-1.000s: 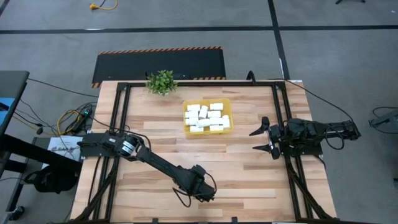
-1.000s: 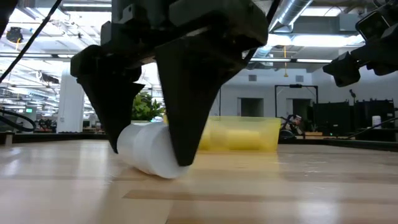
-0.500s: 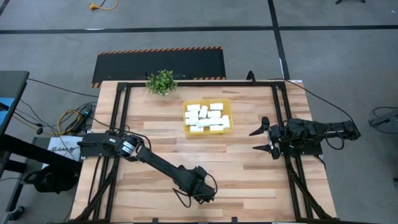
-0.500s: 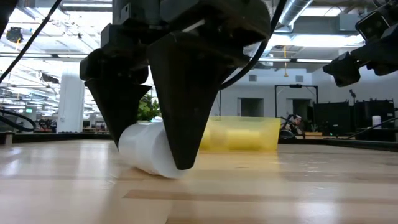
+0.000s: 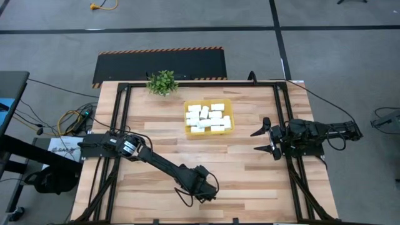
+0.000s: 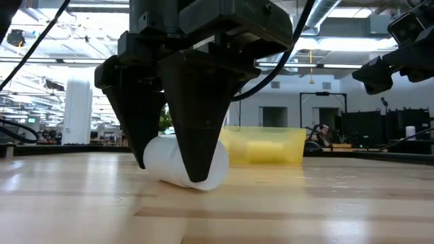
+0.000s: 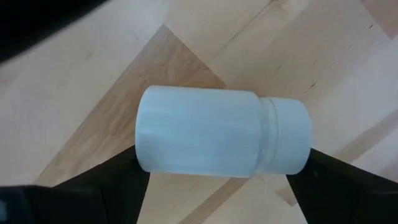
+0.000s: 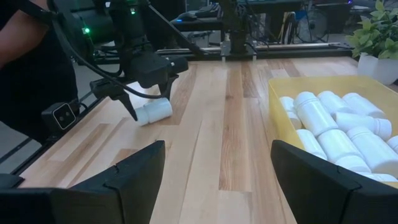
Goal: Pick and place pill bottles into a basket
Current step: Put the white pill bottle into the yellow bin
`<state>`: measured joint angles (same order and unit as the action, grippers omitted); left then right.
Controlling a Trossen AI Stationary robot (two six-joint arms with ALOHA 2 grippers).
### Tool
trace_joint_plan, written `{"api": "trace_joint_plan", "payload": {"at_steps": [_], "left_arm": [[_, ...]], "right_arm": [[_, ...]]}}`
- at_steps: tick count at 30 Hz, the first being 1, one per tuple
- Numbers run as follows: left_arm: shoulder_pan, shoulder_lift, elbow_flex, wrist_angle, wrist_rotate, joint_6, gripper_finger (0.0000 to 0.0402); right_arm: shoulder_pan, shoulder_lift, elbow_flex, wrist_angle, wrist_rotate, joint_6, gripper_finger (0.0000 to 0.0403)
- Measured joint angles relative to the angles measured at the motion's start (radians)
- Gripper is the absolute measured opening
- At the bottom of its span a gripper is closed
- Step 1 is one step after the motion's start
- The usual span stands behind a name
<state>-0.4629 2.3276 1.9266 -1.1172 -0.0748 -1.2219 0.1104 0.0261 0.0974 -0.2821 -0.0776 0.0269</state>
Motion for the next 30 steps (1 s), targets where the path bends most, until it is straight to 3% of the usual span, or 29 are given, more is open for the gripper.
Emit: {"api": "trace_joint_plan", "payload": {"at_steps": [9, 17, 25, 30], "left_arm": [[0.01, 0.0, 0.0, 0.0, -0.001, -0.023, 0.0338], [0.052, 0.0, 0.034, -0.074, -0.001, -0.021, 0.0313], [0.135, -0.001, 0.132, -0.155, -0.002, -0.019, 0.033], [0.215, -0.001, 0.209, -0.221, -0.001, -0.017, 0.0318]], "right_arm": [[0.0, 0.0, 0.0, 0.0, 0.0, 0.0, 0.0286], [0.0, 0.0, 0.0, 0.0, 0.0, 0.0, 0.0286], [0.0, 0.0, 0.0, 0.0, 0.0, 0.0, 0.0286], [0.0, 0.0, 0.0, 0.0, 0.0, 0.0, 0.0286]]}}
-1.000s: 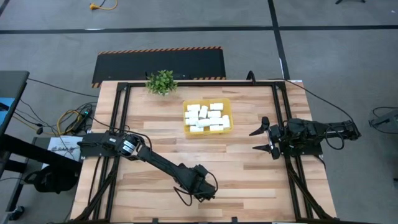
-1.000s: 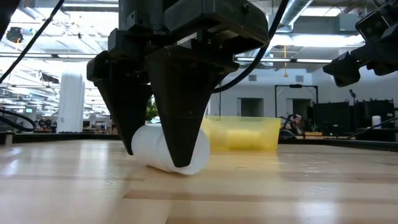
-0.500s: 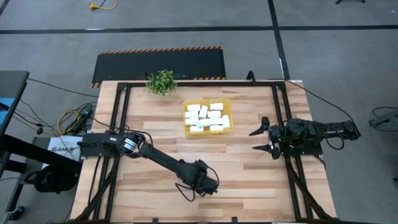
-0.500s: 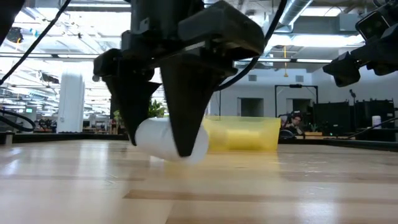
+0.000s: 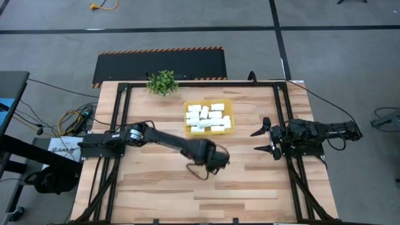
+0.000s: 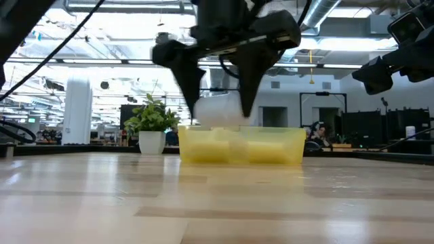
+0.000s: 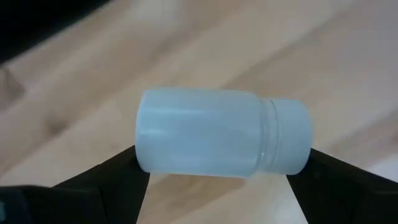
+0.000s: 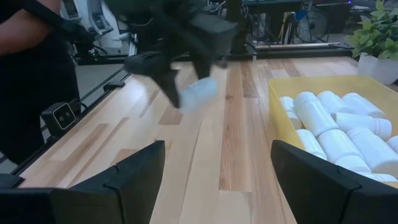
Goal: Pick and place pill bottles into a basket
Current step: Put the white pill bottle into the yellow bin
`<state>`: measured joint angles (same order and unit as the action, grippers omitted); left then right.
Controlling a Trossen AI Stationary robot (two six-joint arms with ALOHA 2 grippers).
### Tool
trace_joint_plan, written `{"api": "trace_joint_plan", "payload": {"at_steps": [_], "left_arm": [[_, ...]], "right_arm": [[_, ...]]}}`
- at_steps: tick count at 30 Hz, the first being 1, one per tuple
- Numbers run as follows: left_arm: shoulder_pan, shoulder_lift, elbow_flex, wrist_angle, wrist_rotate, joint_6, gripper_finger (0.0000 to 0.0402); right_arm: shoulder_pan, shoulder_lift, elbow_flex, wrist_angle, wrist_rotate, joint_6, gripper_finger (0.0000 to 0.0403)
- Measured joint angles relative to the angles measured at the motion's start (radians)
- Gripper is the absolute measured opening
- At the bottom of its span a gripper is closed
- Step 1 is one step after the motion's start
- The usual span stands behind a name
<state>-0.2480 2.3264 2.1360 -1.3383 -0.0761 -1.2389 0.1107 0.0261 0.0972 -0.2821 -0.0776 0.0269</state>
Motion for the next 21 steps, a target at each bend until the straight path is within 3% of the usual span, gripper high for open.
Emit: {"api": "trace_joint_plan", "payload": {"at_steps": [9, 21], "left_arm": [[0.192, 0.0, 0.107, -0.043, 0.0, 0.02, 0.0328], [0.45, 0.0, 0.143, 0.073, 0.045, 0.017, 0.0329]], "right_arm": [[0.0, 0.0, 0.0, 0.0, 0.0, 0.0, 0.0286], [0.0, 0.0, 0.0, 0.0, 0.0, 0.0, 0.0286]]}}
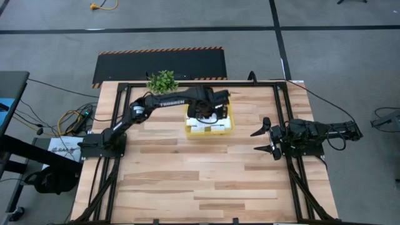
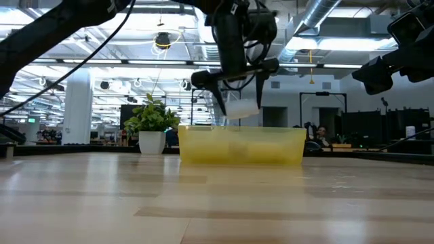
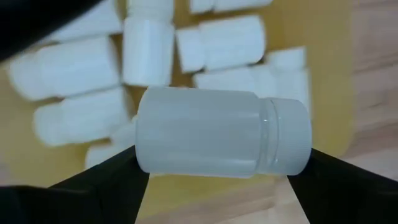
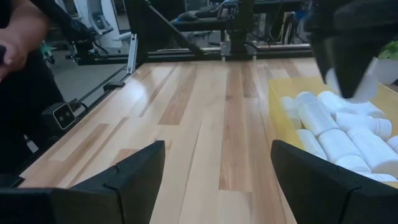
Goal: Pick and place pill bottles into a basket
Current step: Put the white pill bottle into the yellow bin, then return to home position
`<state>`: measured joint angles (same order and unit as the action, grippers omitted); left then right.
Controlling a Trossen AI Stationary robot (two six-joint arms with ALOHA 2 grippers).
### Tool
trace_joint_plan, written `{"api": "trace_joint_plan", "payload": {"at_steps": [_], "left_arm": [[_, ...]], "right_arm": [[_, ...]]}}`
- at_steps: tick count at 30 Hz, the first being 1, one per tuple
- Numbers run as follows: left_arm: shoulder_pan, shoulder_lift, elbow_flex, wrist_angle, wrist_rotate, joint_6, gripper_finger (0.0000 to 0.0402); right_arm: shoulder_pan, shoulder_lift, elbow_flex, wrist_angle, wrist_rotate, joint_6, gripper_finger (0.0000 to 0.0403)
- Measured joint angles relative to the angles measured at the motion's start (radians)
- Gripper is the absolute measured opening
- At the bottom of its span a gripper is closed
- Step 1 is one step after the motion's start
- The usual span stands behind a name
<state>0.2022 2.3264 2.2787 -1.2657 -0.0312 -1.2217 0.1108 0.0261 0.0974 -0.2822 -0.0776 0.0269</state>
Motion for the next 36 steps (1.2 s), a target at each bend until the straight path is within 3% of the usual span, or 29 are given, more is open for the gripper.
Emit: {"api": "trace_joint_plan", "payload": {"at_steps": [9, 16, 20, 28, 36], "left_arm": [[0.052, 0.0, 0.0, 0.051, 0.025, -0.007, 0.0393], [0.05, -0.002, 0.0, 0.05, 0.017, -0.054, 0.0395], [0.02, -0.039, 0.0, -0.044, -0.037, -0.071, 0.0398], [-0.111, -0.252, 0.0, -0.226, -0.444, -0.063, 0.0387], [-0.347, -0.496, -0.002, -0.307, -1.046, 0.01, 0.0386]], "right_arm": [[0.0, 0.0, 0.0, 0.0, 0.0, 0.0, 0.0286], [0.0, 0.0, 0.0, 0.0, 0.0, 0.0, 0.0286], [0.0, 0.0, 0.0, 0.0, 0.0, 0.0, 0.0286], [0.0, 0.0, 0.0, 0.0, 0.0, 0.0, 0.0286], [0.0, 0.0, 0.0, 0.0, 0.0, 0.0, 0.0286]]}}
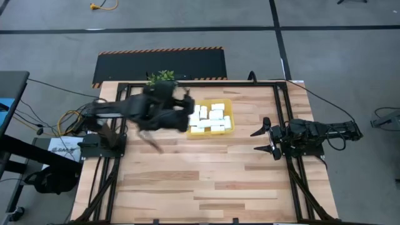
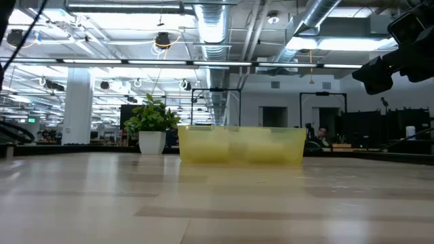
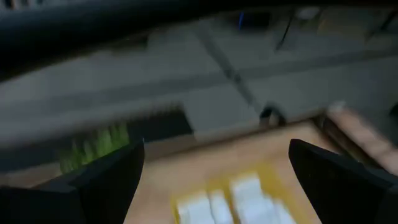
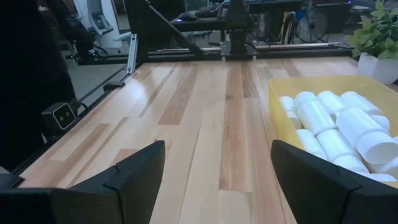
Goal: Pick and place pill bottles into a basket
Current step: Return to home position
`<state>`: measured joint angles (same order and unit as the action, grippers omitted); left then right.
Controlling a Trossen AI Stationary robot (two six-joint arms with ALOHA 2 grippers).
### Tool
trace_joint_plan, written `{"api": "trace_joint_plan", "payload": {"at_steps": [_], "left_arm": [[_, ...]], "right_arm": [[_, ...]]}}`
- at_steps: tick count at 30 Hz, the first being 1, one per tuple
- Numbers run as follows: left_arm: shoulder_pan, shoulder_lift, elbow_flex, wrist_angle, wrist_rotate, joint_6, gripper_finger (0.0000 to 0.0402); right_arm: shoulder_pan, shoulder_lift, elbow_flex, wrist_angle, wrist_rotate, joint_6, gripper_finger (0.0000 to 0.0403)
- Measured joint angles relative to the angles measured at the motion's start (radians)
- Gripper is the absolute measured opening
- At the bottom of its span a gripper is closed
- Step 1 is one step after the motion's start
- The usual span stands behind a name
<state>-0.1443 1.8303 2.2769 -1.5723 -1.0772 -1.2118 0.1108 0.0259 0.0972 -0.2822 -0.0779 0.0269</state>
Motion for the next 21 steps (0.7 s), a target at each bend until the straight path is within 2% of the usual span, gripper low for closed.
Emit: {"api": "trace_joint_plan", "payload": {"at_steps": [4, 7, 10, 14, 15, 17, 21], "left_arm": [[-0.128, -0.078, -0.006, 0.0, -0.201, 0.102, 0.0386], [-0.206, -0.106, -0.006, 0.0, -0.237, 0.13, 0.0386], [-0.256, -0.107, -0.006, 0.001, -0.198, 0.236, 0.0386], [-0.295, -0.106, -0.003, 0.013, 0.022, 0.49, 0.0386], [-0.297, -0.104, 0.006, 0.032, 0.037, 0.533, 0.0386], [-0.298, -0.105, 0.031, 0.069, -0.019, 0.542, 0.0386], [-0.321, -0.17, 0.08, 0.071, -0.211, 0.47, 0.0386]], "right_arm": [[0.0, 0.0, 0.0, 0.0, 0.0, 0.0, 0.0286], [0.0, 0.0, 0.0, 0.0, 0.0, 0.0, 0.0286], [0.0, 0.0, 0.0, 0.0, 0.0, 0.0, 0.0286], [0.0, 0.0, 0.0, 0.0, 0.0, 0.0, 0.0286], [0.0, 0.0, 0.0, 0.0, 0.0, 0.0, 0.0286], [0.0, 0.0, 0.0, 0.0, 0.0, 0.0, 0.0286], [0.0, 0.0, 0.0, 0.0, 0.0, 0.0, 0.0286]]}}
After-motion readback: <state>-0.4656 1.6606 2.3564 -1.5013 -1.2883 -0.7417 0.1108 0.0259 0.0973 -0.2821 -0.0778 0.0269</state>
